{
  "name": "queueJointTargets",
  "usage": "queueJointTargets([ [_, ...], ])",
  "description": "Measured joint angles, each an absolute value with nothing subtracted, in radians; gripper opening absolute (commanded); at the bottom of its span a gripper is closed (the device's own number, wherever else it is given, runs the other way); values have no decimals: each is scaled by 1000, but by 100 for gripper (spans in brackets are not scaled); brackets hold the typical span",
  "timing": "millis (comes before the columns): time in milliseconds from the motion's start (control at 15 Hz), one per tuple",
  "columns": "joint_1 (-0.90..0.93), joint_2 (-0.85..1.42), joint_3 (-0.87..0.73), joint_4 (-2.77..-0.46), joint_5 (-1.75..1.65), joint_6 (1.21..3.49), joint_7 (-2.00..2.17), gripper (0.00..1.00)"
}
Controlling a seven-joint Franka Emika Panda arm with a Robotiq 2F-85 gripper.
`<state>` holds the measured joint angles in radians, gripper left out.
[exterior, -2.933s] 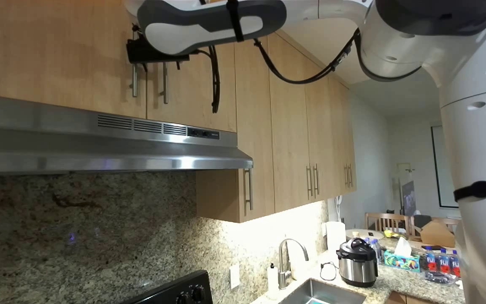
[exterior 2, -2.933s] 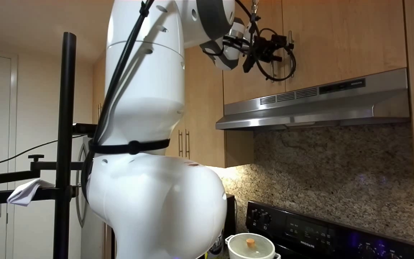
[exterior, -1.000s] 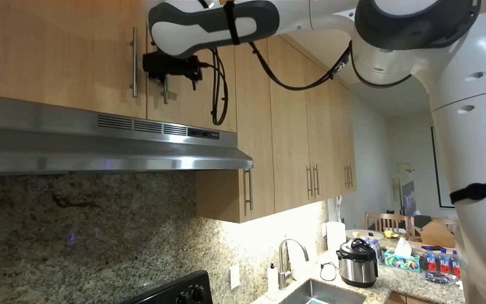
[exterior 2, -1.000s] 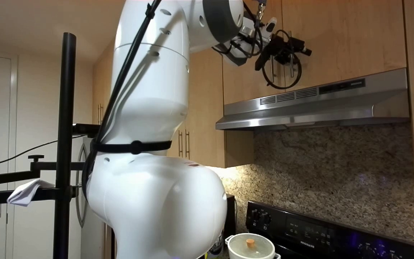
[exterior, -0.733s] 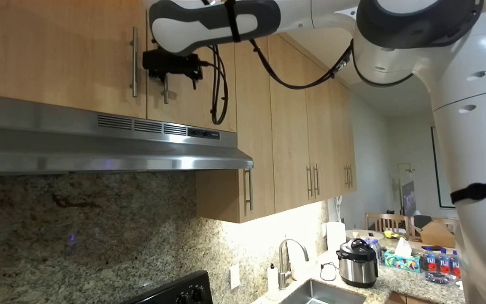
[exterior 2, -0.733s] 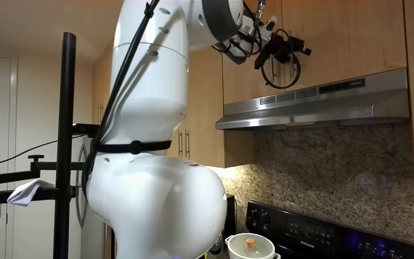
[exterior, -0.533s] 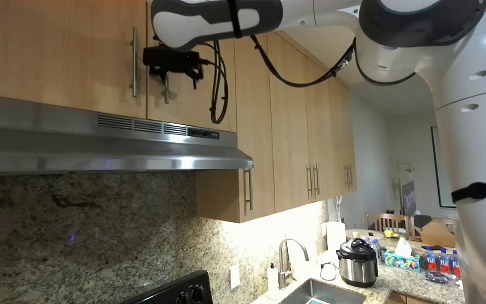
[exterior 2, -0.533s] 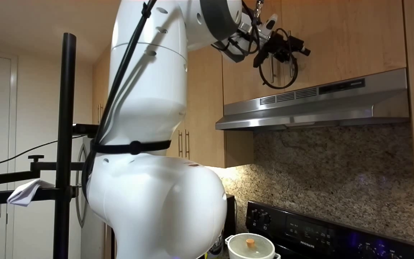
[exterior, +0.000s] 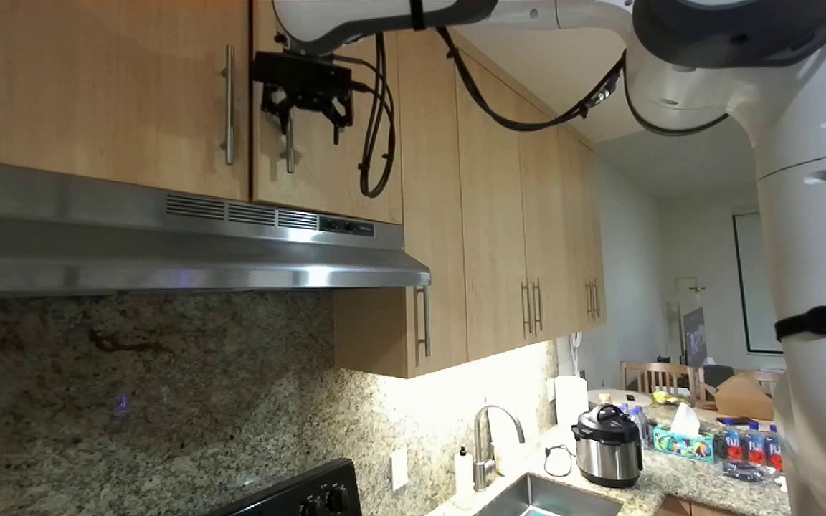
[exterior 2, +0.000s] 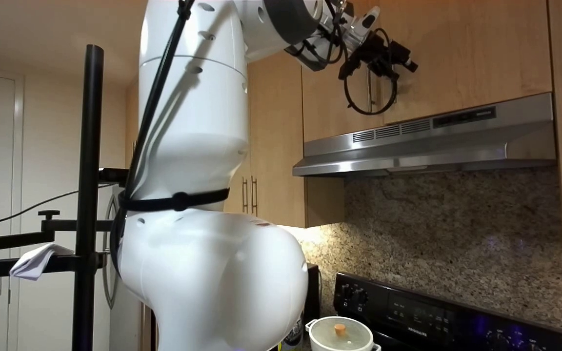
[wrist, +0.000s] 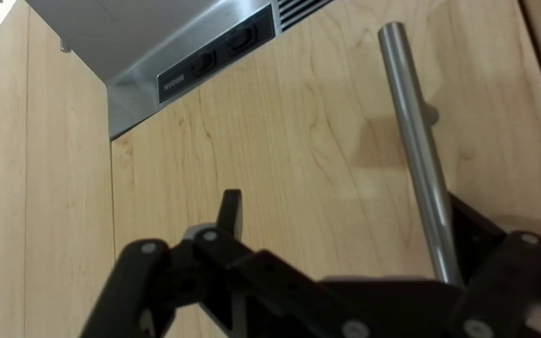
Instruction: Open the top right cabinet door
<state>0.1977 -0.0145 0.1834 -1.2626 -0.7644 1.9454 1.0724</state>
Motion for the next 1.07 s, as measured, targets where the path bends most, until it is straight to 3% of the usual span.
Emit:
queueJointTargets([
  [1067, 201, -126, 150, -1264, -679, 1887, 1054, 100],
])
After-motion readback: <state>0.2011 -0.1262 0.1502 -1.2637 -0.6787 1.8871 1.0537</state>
